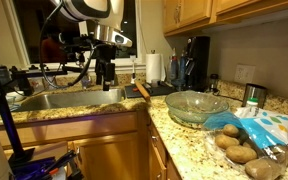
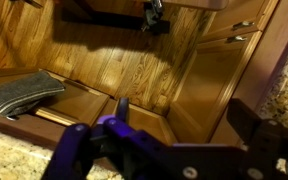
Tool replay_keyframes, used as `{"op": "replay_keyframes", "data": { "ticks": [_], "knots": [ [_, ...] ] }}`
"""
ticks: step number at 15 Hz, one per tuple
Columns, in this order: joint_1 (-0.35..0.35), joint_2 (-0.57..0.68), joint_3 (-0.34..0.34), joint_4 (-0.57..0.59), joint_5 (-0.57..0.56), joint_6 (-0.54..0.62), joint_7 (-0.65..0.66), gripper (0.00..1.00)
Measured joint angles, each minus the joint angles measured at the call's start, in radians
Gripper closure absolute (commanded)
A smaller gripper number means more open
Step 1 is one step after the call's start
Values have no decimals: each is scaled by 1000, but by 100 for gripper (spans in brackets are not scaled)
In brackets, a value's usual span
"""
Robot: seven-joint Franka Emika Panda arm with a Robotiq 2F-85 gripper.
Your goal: Remove one potato from the plastic bag and put it in the glass bowl
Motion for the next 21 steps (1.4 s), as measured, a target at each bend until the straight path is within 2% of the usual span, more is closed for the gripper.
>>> {"op": "replay_keyframes", "data": {
  "ticks": [9, 21],
  "knots": [
    [-15, 0, -4, 0, -15, 20, 5, 0],
    [-149, -4, -4, -2, -238, 165, 192, 0]
  ]
}}
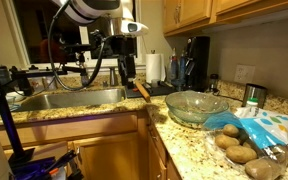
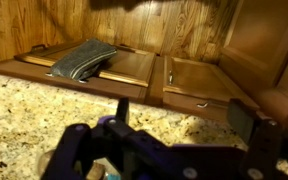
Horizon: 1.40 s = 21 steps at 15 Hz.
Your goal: Remove one potato from the plastic bag and put it in the glass bowl
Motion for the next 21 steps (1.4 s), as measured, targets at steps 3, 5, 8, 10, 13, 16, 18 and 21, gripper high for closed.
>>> {"op": "replay_keyframes", "data": {
  "ticks": [3, 5, 8, 10, 13, 16, 18, 21],
  "knots": [
    [-57, -5, -12, 0, -64, 38, 47, 0],
    [-100, -8, -29, 1, -108, 64, 70, 0],
    [-158, -8, -62, 2, -145, 102, 83, 0],
    [-193, -7, -81, 4, -161, 125, 89, 0],
    [-240, -1, -98, 17, -187, 150, 112, 0],
    [-261, 13, -109, 40, -188, 150, 119, 0],
    [-261, 18, -110, 44, -188, 150, 122, 0],
    [-259, 21, -109, 44, -188, 150, 122, 0]
  ]
}}
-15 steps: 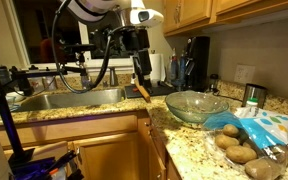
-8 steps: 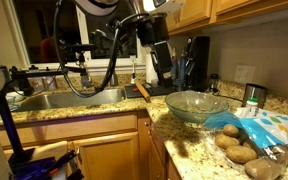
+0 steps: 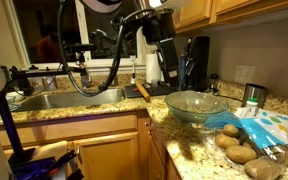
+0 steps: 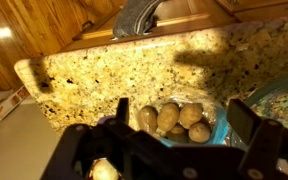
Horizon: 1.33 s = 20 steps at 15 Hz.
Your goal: Remove one potato from the plastic bag and put it in the glass bowl
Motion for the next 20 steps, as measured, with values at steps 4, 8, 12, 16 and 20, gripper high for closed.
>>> {"op": "replay_keyframes", "data": {
  "ticks": [4, 8, 12, 16, 20],
  "knots": [
    [0, 30, 16, 1, -16, 17, 36, 0],
    [-15, 83, 15, 14, -67, 67, 128, 0],
    [-44, 131, -10, 42, -113, 96, 206, 0],
    [-58, 190, -82, 80, -114, 126, 215, 0],
    [-57, 279, -166, 153, -69, 151, 172, 0]
  ]
}}
